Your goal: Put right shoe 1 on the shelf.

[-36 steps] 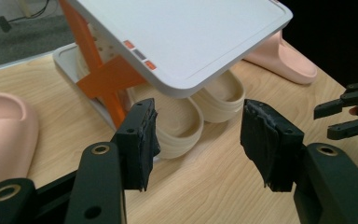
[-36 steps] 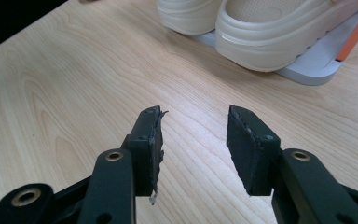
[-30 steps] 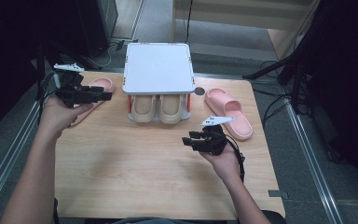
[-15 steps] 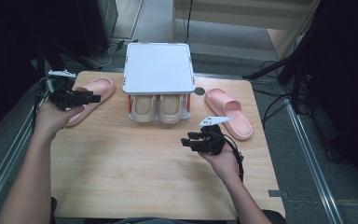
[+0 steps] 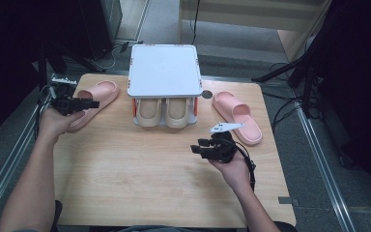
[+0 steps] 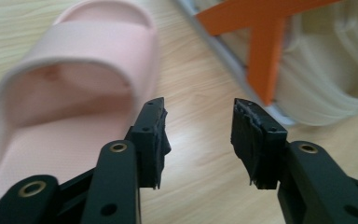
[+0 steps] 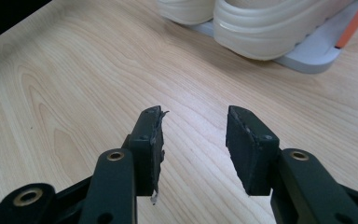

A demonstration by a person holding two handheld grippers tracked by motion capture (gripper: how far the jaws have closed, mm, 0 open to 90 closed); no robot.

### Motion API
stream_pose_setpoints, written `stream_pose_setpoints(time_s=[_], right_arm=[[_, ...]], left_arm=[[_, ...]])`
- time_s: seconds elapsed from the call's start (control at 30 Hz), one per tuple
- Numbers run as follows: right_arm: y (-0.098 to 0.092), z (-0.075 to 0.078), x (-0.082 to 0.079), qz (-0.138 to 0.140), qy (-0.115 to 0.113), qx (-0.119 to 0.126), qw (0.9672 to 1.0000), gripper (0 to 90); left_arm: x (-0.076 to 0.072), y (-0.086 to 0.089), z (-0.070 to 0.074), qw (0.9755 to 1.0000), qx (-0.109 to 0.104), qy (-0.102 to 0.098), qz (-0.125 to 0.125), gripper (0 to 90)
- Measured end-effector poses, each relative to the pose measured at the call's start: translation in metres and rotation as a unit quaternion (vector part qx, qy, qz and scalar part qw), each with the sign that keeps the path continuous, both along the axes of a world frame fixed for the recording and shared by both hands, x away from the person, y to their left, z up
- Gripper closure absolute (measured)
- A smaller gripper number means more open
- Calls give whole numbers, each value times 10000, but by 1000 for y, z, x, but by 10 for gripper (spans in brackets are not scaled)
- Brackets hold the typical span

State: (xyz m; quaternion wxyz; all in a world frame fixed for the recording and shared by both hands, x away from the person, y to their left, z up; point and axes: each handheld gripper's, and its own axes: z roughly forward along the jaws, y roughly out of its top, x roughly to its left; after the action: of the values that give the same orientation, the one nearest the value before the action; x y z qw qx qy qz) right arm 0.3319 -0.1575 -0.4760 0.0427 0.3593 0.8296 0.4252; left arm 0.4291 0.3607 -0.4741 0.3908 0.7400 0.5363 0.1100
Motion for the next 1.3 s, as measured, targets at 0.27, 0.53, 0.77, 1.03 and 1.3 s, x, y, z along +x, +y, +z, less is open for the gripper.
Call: stream_pose_setpoints(time_s=[0.27,0.53,0.77,1.03,1.3], right_arm=[[-8,-2,-7,-157,19,-32,9999,570],[-18,-2,-12,-323,37,-21,9995,570],[-23,-3,-16,-388,18,-46,9992,570],[-27,-3,-17,-434,7,-71,9990,570],[-24,-1,-14,-371,-12,-43,9993,570]], left_arm=[[15,1,-9,9996,241,88,124,557],[26,1,-29,9993,178,182,284,608],[33,-9,-29,9979,514,166,343,740],[32,-21,-19,9961,836,97,275,846],[12,-38,-7,9968,777,136,156,850]])
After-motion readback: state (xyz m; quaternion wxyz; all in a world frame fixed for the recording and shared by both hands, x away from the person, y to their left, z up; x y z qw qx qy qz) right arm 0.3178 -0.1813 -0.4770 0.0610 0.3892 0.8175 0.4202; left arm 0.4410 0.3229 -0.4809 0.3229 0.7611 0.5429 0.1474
